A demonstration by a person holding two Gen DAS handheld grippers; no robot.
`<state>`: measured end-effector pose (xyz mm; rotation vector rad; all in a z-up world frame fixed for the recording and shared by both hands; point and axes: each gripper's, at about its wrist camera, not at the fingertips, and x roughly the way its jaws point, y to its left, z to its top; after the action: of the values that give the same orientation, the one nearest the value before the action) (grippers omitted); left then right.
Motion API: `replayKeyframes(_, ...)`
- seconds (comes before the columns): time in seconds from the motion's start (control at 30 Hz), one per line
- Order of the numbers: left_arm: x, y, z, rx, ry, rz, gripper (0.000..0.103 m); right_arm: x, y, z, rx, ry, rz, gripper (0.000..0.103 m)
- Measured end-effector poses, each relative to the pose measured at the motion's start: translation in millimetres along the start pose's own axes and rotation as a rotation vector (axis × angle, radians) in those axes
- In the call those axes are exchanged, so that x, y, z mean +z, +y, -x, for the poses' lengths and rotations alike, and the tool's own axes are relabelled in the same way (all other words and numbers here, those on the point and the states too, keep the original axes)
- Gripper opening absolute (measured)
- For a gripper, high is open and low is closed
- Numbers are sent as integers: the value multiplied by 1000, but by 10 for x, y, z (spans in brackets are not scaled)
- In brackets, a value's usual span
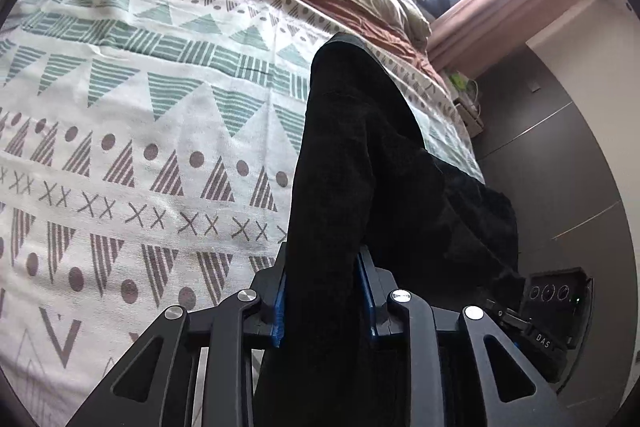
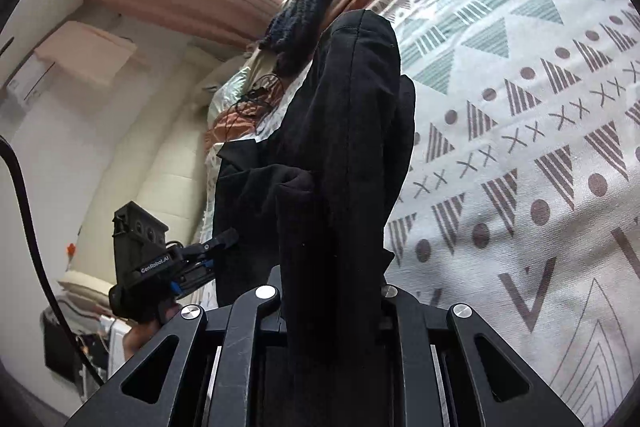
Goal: Fold large clothes
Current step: 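Close both tools on the end of the folded black shirt, then lift the folded black shirt with both tools and carry it toward the headboard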
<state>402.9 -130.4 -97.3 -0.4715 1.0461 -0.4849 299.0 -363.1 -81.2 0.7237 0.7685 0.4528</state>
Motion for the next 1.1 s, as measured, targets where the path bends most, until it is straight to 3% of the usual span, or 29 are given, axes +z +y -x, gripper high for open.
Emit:
replayKeyframes(0.23,-5,-88,747,-17,-120,-32,29,-165,589,124,68,-52,124,17)
replayKeyframes(0.5,-62,76,1670,-15,-227,-38,28,-527,1450,110,149,-85,305,17)
replayKeyframes(0.77,-172,428,2554,34,-328,-21,28,-940,2383,-144,221,-28,450,16)
replayKeyframes(1.1,-298,1024,3557,64,-442,4,28,-1435,3497,-642,244,45,613,16)
